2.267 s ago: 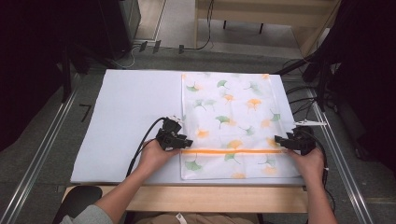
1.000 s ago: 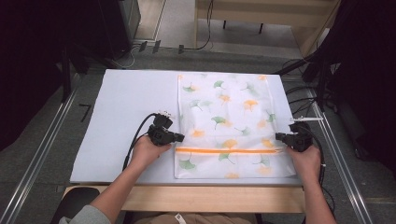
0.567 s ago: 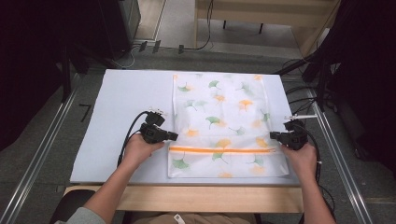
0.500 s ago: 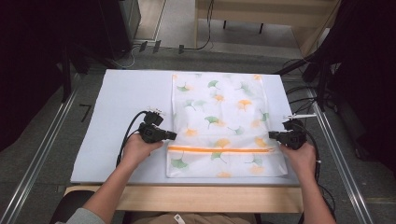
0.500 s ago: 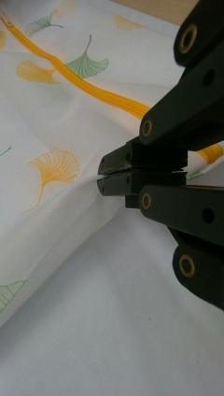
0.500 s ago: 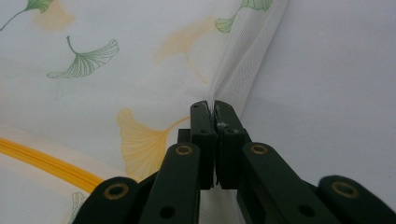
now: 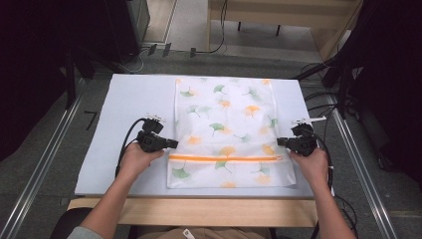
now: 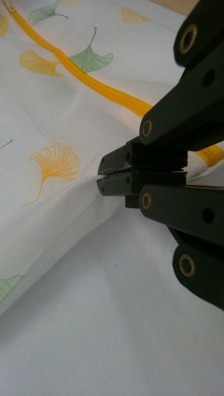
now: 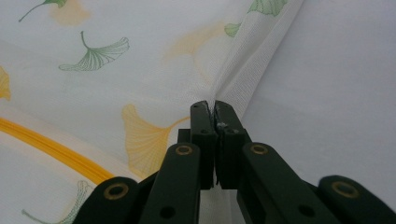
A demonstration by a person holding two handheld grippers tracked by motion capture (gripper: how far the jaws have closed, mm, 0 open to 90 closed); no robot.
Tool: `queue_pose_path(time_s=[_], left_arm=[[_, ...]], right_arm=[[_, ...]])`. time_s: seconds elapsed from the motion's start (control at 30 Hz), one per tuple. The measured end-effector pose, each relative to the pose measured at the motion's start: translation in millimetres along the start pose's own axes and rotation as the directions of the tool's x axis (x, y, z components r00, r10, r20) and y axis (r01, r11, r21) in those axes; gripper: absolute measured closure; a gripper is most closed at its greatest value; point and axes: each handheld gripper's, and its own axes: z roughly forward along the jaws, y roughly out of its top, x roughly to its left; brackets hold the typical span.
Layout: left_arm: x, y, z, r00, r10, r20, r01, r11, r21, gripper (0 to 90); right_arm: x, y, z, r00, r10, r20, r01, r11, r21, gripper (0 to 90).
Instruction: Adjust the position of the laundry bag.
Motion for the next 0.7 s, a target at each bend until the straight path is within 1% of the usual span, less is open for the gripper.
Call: queue_pose_path(time_s=[0.07,0.1,0.2,0.23,0.3,0.43,0.47,0.53,0.6,0.63,0.7], left_arm=[[3.2,-1.5,-2.9,1.0000,0.000,-0.010,0.000,1.0000,0.001,89.6],[4.3,-2.4,-4.3,0.9999,-0.006,-0.013,0.006,1.0000,0.000,89.5],[8.1,-3.8,-8.5,0.9994,0.007,-0.033,-0.007,0.9999,0.009,89.5],[9.5,-4.4,-10.1,0.9994,0.006,-0.033,-0.005,0.9999,0.009,89.4],[13.6,-5.8,-14.8,0.9993,-0.005,-0.037,0.005,1.0000,0.005,89.5],[22.9,-9.5,-25.0,0.9991,-0.028,-0.033,0.028,0.9996,-0.004,89.4],[24.8,-10.2,-27.0,0.9990,-0.028,-0.036,0.027,0.9996,-0.005,89.4],[29.8,-12.1,-33.0,0.9979,-0.046,-0.045,0.045,0.9988,-0.017,89.3],[34.8,-14.2,-37.3,0.9974,-0.059,-0.041,0.059,0.9980,-0.023,89.3],[37.8,-15.4,-39.7,0.9975,-0.059,-0.040,0.059,0.9981,-0.019,89.3],[43.0,-17.9,-43.8,0.9965,-0.069,-0.047,0.068,0.9974,-0.024,89.2]], right_arm=[[3.2,2.6,2.3,0.9999,-0.011,-0.004,0.011,1.000,0.000,89.6],[5.2,3.8,3.5,0.9999,-0.012,-0.009,0.012,1.000,0.002,89.6],[10.3,6.9,6.5,0.9995,-0.025,-0.017,0.025,1.000,0.008,89.6],[12.1,7.7,7.0,0.9994,-0.028,-0.019,0.028,1.000,0.012,89.6],[15.9,8.6,7.1,0.9989,-0.037,-0.029,0.037,0.999,0.019,89.6],[25.3,10.9,7.2,0.9974,-0.056,-0.044,0.057,0.998,0.013,89.5],[28.0,12.1,8.0,0.9966,-0.065,-0.051,0.066,0.998,0.012,89.5],[31.7,13.2,10.5,0.9948,-0.079,-0.064,0.080,0.997,0.013,89.5],[37.0,14.1,13.7,0.9935,-0.083,-0.077,0.085,0.996,0.015,89.5],[39.6,14.7,15.2,0.9920,-0.090,-0.088,0.092,0.996,0.012,89.5],[45.3,15.9,17.3,0.9910,-0.093,-0.096,0.094,0.996,0.008,89.5]])
